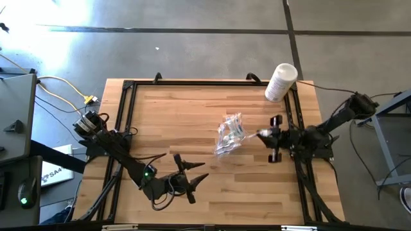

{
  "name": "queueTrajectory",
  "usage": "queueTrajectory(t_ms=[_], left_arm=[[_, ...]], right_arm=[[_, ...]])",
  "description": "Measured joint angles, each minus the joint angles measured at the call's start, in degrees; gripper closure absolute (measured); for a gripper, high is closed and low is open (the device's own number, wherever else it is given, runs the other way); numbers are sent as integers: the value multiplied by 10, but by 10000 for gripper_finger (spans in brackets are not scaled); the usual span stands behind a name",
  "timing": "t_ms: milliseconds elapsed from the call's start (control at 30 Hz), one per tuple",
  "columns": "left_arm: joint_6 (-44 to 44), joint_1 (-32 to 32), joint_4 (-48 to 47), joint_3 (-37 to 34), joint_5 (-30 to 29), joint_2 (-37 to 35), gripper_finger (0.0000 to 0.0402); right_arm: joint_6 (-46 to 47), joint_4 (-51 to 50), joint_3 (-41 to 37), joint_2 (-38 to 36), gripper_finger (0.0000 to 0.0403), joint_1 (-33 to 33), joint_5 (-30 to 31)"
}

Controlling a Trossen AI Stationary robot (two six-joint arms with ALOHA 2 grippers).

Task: Pick & Place toothbrushing station
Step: Put the green toothbrush into the transparent organizer

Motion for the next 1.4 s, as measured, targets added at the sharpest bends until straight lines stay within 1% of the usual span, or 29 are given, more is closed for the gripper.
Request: queueTrajectory(t_ms=[133, 233, 400, 500, 733, 900, 1000, 1200, 1400], left_arm=[[1, 0, -10, 0, -25, 0, 213], [1, 0, -13, 0, -35, 0, 213], [-2, 0, -14, 0, -36, 0, 213], [-13, 0, -20, 0, -36, 0, 213], [-33, 0, -44, 0, -36, 0, 213], [-32, 0, -44, 0, -36, 0, 213], [-32, 0, -43, 0, -36, 0, 213], [-31, 0, -44, 0, -36, 0, 213], [-31, 0, -43, 0, -36, 0, 213]], right_arm=[[71, 9, -27, 9, 384, -70, -25], [104, 12, -33, 15, 384, -109, -48], [173, 13, -51, 43, 384, -150, -17], [203, 17, -66, 64, 385, -168, -11], [208, 84, -87, 125, 385, -192, -1], [224, 89, -87, 168, 385, -194, 1], [244, 94, -87, 195, 385, -194, 18], [245, 103, -87, 238, 385, -194, 36], [272, 105, -87, 274, 385, -204, 36]])
